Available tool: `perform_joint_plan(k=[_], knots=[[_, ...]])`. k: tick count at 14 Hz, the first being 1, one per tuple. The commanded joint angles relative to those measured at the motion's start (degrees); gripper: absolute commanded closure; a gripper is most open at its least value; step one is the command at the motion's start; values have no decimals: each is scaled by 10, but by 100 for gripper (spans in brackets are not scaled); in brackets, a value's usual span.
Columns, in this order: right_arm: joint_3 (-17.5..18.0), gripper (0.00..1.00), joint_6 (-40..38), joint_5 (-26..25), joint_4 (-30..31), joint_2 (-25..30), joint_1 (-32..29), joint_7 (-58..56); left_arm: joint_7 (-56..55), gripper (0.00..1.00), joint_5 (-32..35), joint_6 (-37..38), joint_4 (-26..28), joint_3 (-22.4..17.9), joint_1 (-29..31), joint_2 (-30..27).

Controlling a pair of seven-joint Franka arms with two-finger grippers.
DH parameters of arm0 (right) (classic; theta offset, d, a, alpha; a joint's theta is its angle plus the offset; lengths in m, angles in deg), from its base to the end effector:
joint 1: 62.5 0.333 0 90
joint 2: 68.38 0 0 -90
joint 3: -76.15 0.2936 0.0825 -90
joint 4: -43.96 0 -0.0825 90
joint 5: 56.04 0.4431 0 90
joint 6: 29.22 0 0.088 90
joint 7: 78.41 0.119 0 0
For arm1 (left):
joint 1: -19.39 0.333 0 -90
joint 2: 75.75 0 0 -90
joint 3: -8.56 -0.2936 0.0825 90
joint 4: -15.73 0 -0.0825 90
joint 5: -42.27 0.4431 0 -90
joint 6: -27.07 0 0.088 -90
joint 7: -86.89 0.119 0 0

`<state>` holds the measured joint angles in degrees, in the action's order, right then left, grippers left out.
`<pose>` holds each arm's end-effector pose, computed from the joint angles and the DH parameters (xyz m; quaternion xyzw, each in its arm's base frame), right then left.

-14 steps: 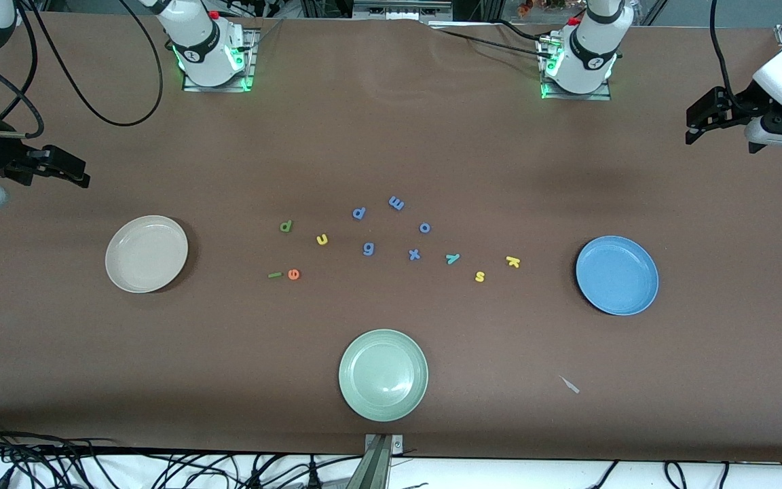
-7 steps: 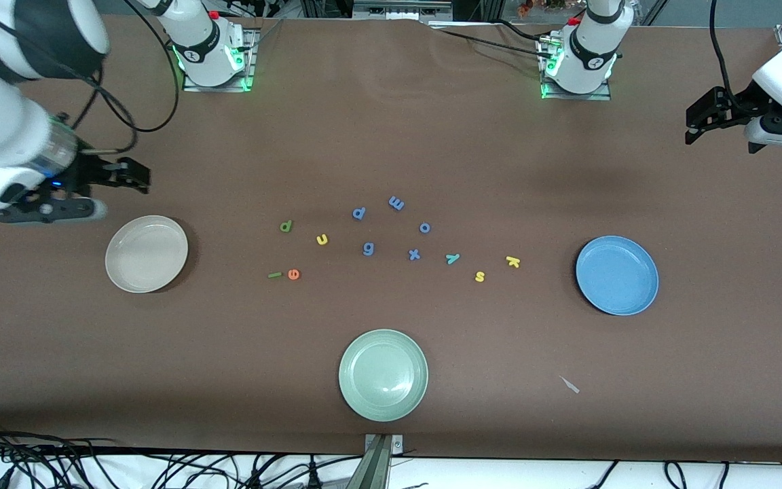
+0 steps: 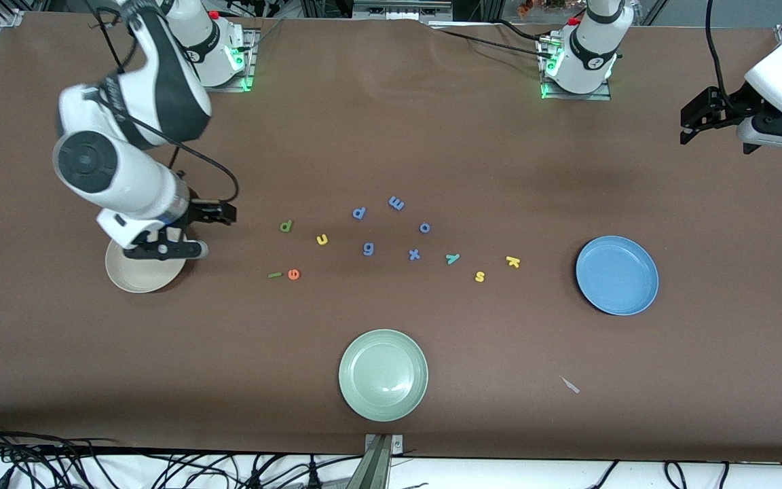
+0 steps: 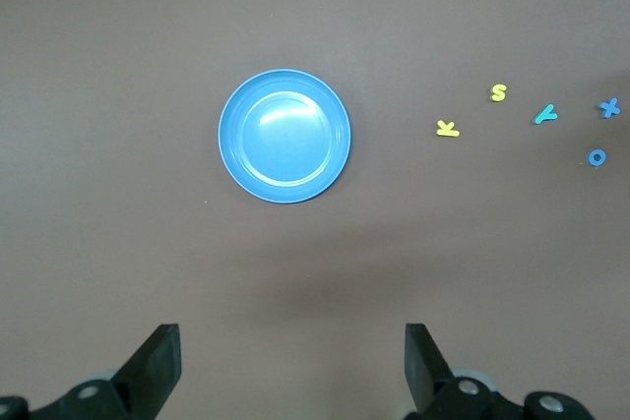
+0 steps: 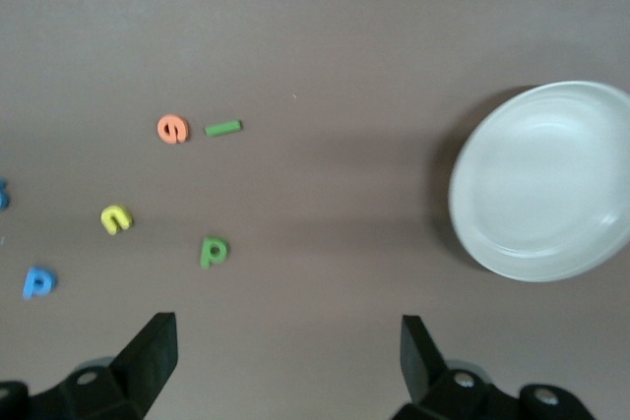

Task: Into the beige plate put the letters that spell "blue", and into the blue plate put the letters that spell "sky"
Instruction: 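Reach the right gripper to the green p while the left gripper reaches letters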

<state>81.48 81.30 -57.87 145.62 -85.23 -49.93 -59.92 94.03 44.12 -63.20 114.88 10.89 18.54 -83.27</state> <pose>0.6328 0.1992 0.3218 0.9976 0.0004 -0.0652 0.0225 0.5731 -0.0291 0.5837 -0.9957 0.0900 0.0126 0.0184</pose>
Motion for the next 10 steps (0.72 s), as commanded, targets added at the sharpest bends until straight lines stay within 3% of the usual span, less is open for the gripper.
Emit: perform_joint_plan(k=[1, 5, 10], knots=[[20, 0, 105, 9, 98, 24, 3, 55, 4, 0, -14, 2, -36, -1, -5, 26], [56, 0, 239, 8, 187, 17, 3, 166, 4, 0, -18, -5, -59, -1, -23, 69], [57, 0, 317, 7, 214, -33, 30, 231, 4, 0, -39, -50, -54, 16, -40, 140]])
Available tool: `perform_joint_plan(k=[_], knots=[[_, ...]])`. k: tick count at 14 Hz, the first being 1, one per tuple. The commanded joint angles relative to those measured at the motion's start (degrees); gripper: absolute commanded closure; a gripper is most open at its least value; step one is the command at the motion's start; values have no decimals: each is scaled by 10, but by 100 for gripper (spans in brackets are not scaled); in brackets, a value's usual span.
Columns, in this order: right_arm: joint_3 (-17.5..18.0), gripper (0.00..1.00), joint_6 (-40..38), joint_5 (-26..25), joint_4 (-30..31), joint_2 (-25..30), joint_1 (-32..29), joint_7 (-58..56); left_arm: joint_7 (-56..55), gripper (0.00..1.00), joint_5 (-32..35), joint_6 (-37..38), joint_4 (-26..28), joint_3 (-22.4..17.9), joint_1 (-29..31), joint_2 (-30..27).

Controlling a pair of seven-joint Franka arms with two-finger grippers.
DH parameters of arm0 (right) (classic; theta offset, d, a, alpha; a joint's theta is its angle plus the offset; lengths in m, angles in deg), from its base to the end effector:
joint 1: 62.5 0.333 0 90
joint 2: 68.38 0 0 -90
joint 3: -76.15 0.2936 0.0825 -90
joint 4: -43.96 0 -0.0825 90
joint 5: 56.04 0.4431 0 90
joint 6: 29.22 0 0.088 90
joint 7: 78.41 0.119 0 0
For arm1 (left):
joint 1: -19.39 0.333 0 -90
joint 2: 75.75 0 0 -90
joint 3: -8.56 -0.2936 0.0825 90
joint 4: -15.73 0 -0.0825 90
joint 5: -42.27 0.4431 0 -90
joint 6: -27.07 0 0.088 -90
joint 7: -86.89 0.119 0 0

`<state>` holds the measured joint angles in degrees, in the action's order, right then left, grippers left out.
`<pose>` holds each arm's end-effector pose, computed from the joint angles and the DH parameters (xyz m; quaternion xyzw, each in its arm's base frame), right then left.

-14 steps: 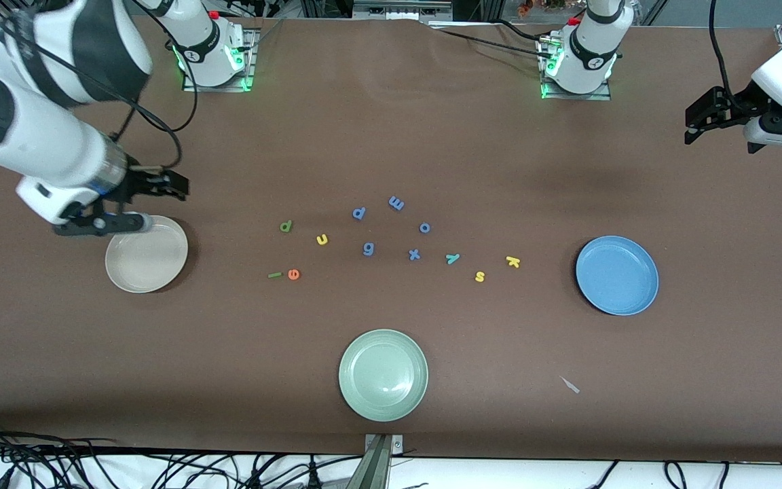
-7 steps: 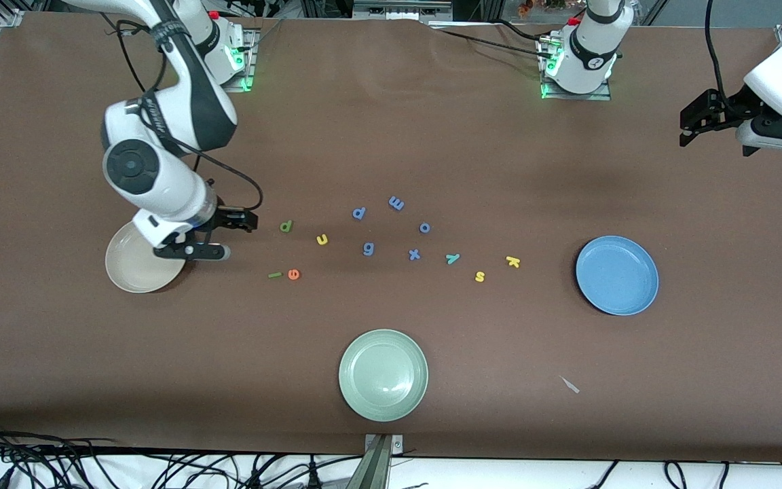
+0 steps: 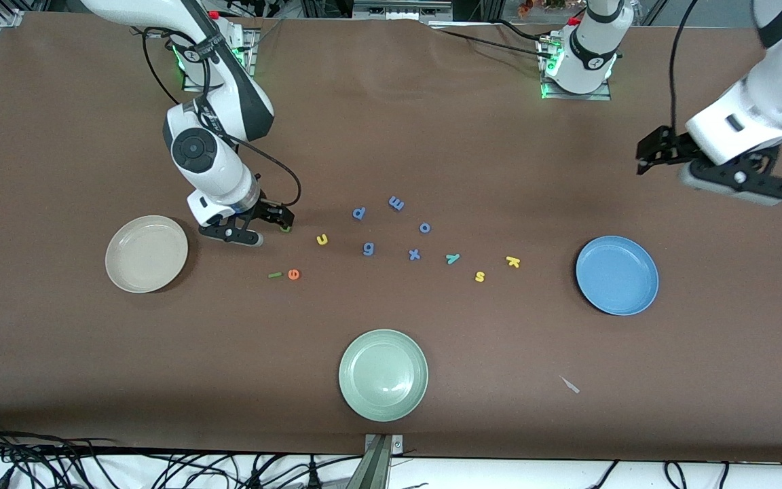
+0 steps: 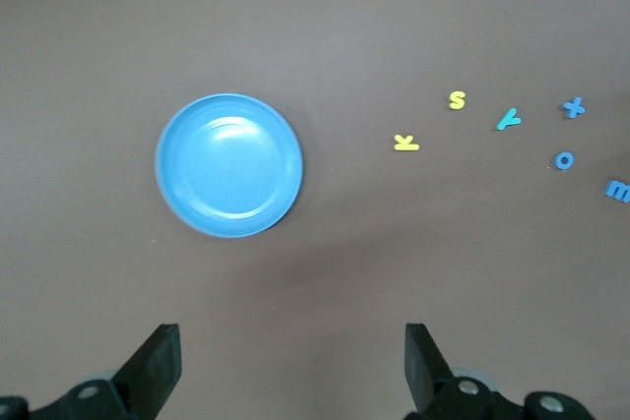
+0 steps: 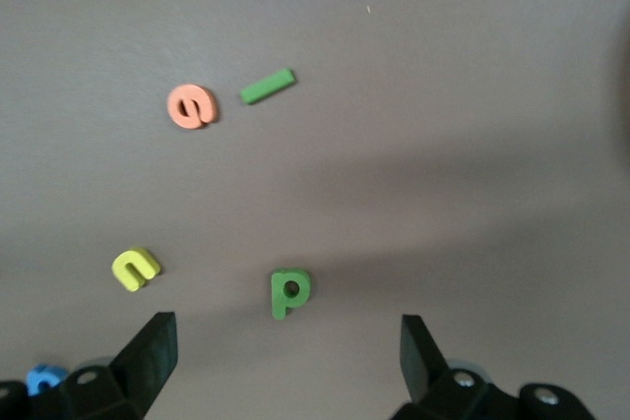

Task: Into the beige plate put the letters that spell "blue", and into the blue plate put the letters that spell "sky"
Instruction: 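Reach the right gripper to the green p while the left gripper reaches letters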

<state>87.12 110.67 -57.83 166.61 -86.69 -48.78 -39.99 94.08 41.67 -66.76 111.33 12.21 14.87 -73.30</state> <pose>0.5441 0.2539 0.1765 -0.9935 0.1121 0.0157 0.0138 0.6178 -0.0894 0.5174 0.9904 -0.1330 -0.0368 0.0063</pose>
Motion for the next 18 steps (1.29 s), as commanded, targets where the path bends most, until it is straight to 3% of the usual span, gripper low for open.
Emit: perform_joint_plan(k=[1, 5, 9, 11, 14, 18], knots=[[0, 0, 24, 5, 1, -27, 26, 48, 4, 0, -15, -43, -13, 5, -3, 49], [-2, 0, 56, -4, 0, -70, 26, 54, 4, 0, -26, -152, 4, 7, -18, 105], [-2, 0, 63, -4, 0, -85, 24, 51, 4, 0, -32, -242, 9, 7, -50, 227], [-2, 1, 63, -4, 1, -90, 23, 50, 4, 0, -32, -260, 30, 7, -64, 237], [-2, 22, 62, -4, 1, -95, 23, 49, 4, 0, -30, -261, 45, 8, -74, 252], [-2, 66, 62, -4, 0, -96, 19, 50, -5, 0, -45, -306, 53, 8, -79, 287]])
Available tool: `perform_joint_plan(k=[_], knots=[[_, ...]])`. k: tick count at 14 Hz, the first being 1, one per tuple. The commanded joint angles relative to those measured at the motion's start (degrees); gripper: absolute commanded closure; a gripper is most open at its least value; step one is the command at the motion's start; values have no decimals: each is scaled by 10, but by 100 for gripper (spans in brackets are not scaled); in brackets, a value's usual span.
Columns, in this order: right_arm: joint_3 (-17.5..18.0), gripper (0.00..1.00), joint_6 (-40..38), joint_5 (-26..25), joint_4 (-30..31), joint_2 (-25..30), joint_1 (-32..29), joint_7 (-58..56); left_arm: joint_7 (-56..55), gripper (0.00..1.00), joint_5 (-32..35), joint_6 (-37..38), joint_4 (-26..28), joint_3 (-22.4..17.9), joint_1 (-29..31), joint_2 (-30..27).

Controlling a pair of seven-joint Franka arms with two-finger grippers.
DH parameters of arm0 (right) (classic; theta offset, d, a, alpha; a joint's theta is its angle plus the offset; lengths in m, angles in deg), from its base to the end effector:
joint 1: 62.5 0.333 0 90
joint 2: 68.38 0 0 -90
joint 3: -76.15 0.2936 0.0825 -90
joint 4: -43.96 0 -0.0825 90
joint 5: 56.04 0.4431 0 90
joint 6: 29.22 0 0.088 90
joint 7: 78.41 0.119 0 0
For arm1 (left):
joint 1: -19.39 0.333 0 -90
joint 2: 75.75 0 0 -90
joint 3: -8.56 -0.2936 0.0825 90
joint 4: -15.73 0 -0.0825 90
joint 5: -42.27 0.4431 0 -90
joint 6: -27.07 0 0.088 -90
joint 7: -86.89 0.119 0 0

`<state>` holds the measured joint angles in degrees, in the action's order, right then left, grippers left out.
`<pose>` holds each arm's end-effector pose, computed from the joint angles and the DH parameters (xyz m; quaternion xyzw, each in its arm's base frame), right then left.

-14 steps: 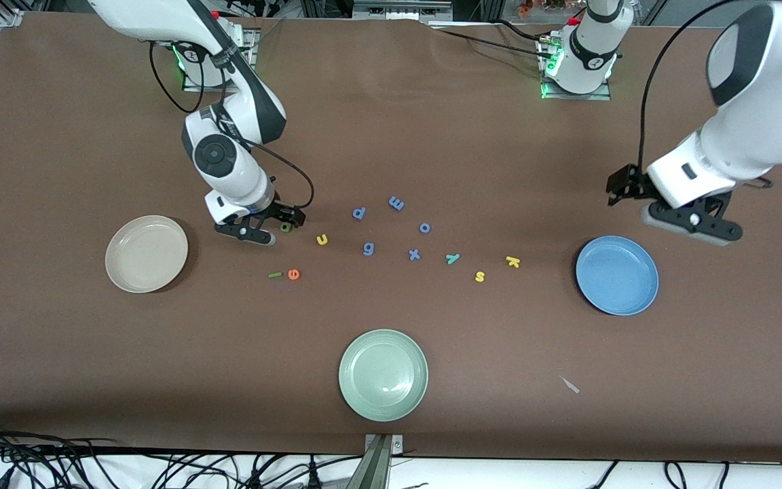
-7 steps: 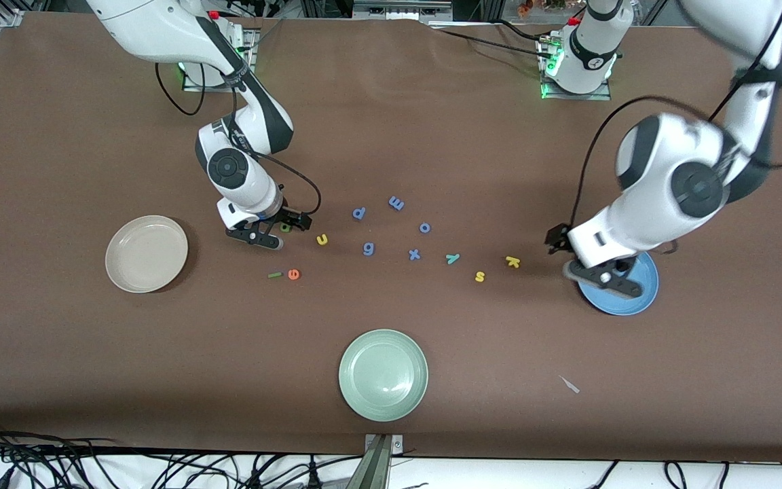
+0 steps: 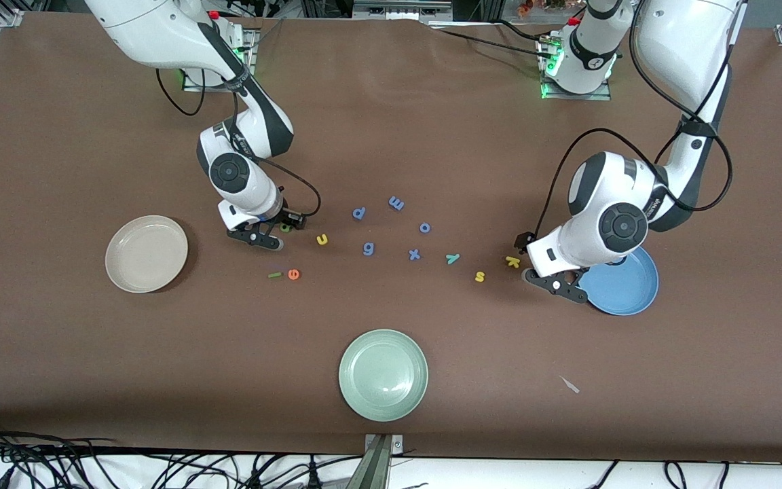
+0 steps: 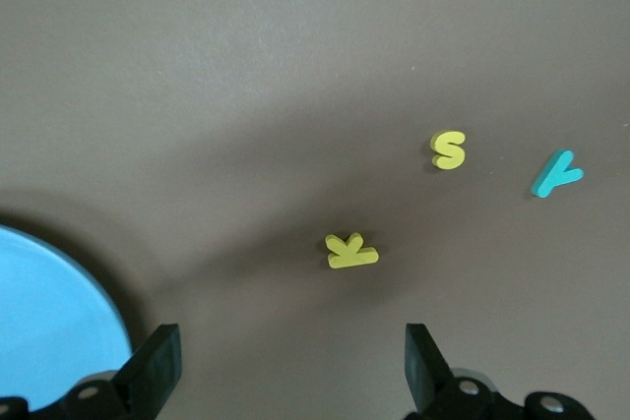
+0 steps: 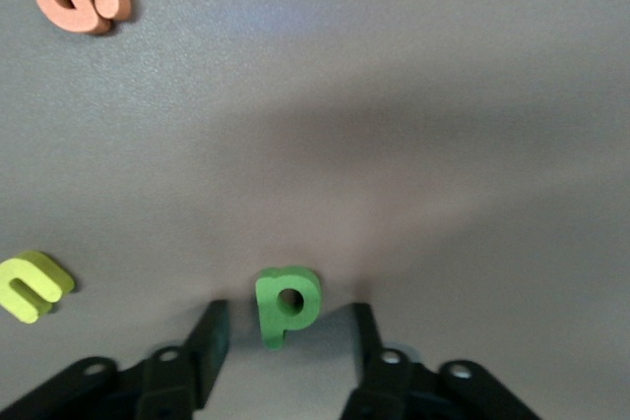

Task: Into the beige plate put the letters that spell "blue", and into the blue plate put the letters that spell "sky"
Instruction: 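Lift the green p with the right gripper while the left gripper grasps yellow k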

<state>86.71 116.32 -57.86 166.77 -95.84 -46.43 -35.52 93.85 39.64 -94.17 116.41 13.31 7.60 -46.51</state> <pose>0.5144 0.2679 0.0907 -0.9894 0.1364 0.0497 0.0071 0.6492 -0.1937 0.1982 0.9789 -0.1862 -0.0780 0.0328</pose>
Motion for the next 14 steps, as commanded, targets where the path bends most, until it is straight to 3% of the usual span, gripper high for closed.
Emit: perform_joint_plan(k=[1, 3, 5, 8, 10, 13, 14], knots=[[1, 76, 5, -4, -2, -5, -4, 7, -5, 0, -46, -43, 4, -3, -9, 34], [0, 90, 5, -3, -2, -5, -5, 8, -28, 0, -75, -84, 15, -3, -21, 61], [-1, 96, 3, -3, -11, -1, -5, 5, -38, 0, -75, -139, 50, -4, -30, 63], [-23, 97, -112, -4, -75, 14, -8, -28, -38, 0, -75, -152, 68, -4, -34, 63], [-59, 97, -185, -4, -108, 21, -8, -109, -38, 0, -74, -152, 75, -5, -34, 62], [-140, 97, -191, -4, -112, 23, -8, -277, -36, 1, -72, -151, 87, -7, -34, 57], [-168, 97, -190, -3, -112, 21, -9, -335, -31, 16, -71, -152, 88, -8, -34, 57]])
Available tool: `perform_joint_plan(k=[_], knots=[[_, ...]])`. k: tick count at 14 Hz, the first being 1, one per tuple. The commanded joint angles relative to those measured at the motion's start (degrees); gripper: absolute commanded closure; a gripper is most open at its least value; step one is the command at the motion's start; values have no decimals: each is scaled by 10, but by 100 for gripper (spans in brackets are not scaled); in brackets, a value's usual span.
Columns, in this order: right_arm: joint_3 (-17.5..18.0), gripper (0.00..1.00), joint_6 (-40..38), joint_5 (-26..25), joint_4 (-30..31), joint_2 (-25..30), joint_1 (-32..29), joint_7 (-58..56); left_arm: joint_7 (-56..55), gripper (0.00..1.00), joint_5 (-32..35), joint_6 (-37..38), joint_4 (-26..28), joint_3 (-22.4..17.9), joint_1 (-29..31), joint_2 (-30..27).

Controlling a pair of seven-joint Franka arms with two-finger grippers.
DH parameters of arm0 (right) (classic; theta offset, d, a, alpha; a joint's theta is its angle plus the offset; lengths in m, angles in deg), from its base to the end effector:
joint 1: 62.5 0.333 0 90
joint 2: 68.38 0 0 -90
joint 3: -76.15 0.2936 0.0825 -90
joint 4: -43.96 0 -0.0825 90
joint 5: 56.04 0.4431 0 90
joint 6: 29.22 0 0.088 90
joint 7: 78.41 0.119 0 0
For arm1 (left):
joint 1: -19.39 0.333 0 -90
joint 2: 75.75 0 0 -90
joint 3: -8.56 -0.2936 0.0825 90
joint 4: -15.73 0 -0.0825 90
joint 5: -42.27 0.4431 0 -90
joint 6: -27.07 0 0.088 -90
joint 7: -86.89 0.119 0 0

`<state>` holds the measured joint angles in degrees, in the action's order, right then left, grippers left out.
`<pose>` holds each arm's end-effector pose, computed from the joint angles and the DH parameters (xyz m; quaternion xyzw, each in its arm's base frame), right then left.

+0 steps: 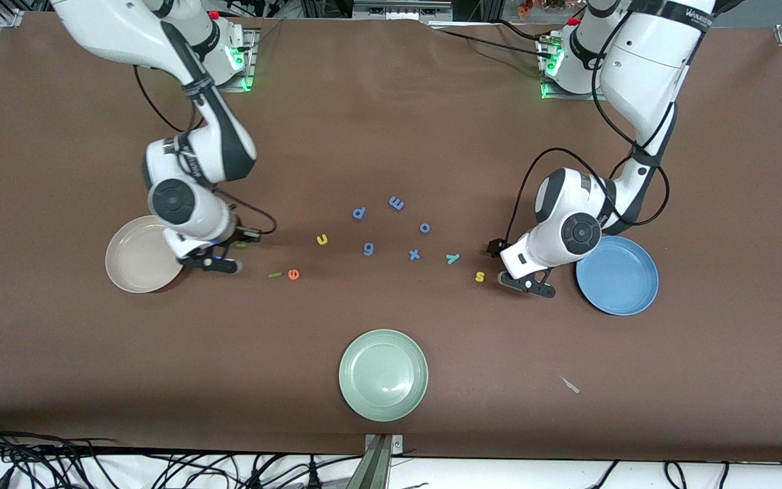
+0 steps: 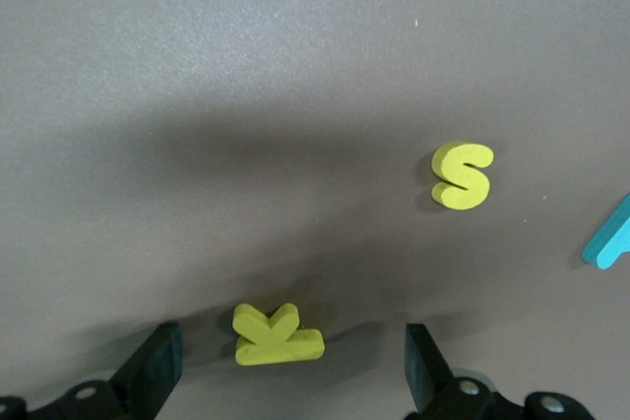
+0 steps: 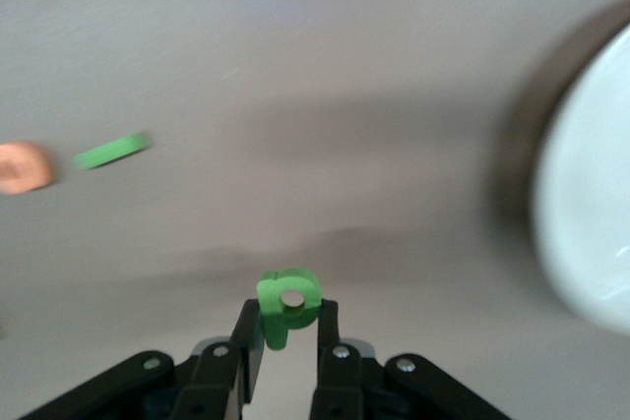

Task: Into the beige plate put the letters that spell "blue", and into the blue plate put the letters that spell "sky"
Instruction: 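Lift the green p with the right gripper while the left gripper grasps yellow k, then release the p on the beige plate while the left gripper carries k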

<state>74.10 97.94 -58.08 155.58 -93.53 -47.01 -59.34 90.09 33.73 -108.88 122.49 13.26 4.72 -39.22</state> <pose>0.6132 0.1446 0.1656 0.9956 -0.0360 -0.0745 0.0435 0.6068 -0.2182 0.0862 0.9864 -0.1325 -0.0735 0.0634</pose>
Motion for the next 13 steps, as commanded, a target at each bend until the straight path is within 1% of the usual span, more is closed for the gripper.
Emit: perform_joint_plan(k=[1, 2, 3, 4, 5, 6, 7, 8, 9, 11, 13], knots=[[-65, 97, -5, -1, 0, -5, -5, -142, 7, 20, -12, -5, 27, -7, -5, -16], [-80, 97, -2, -1, -1, -8, -11, -174, 8, 25, -12, -5, 26, -7, -4, -15], [-84, 96, -2, -1, -5, -12, -23, -194, 8, 29, -11, -5, 26, -7, -4, -15], [-84, 96, -2, -4, -17, -23, -40, -208, 9, 42, -11, -5, 26, -7, -4, -15], [-84, 94, -4, -13, -27, -30, -55, -222, 11, 65, -10, -4, 26, -7, -4, -16], [-84, 87, -2, -21, -35, -42, -71, -236, 11, 69, -10, -4, 26, -7, -4, -15], [-84, 70, -2, -23, -44, -51, -87, -248, 11, 74, -10, -4, 26, -7, -4, -16], [-83, 7, -2, -19, -46, -53, -96, -255, 12, 75, -10, -4, 26, -7, -4, -16], [-81, 0, -7, -18, -50, -52, -97, -255, 12, 76, -10, -4, 26, -7, -4, -16], [-68, 0, -25, -11, -64, -45, -86, -249, 11, 76, -10, -2, 26, -8, 0, -22], [-47, 0, -60, -9, -93, -46, -86, -225, 10, 76, 3, 9, 27, -8, 14, -46]])
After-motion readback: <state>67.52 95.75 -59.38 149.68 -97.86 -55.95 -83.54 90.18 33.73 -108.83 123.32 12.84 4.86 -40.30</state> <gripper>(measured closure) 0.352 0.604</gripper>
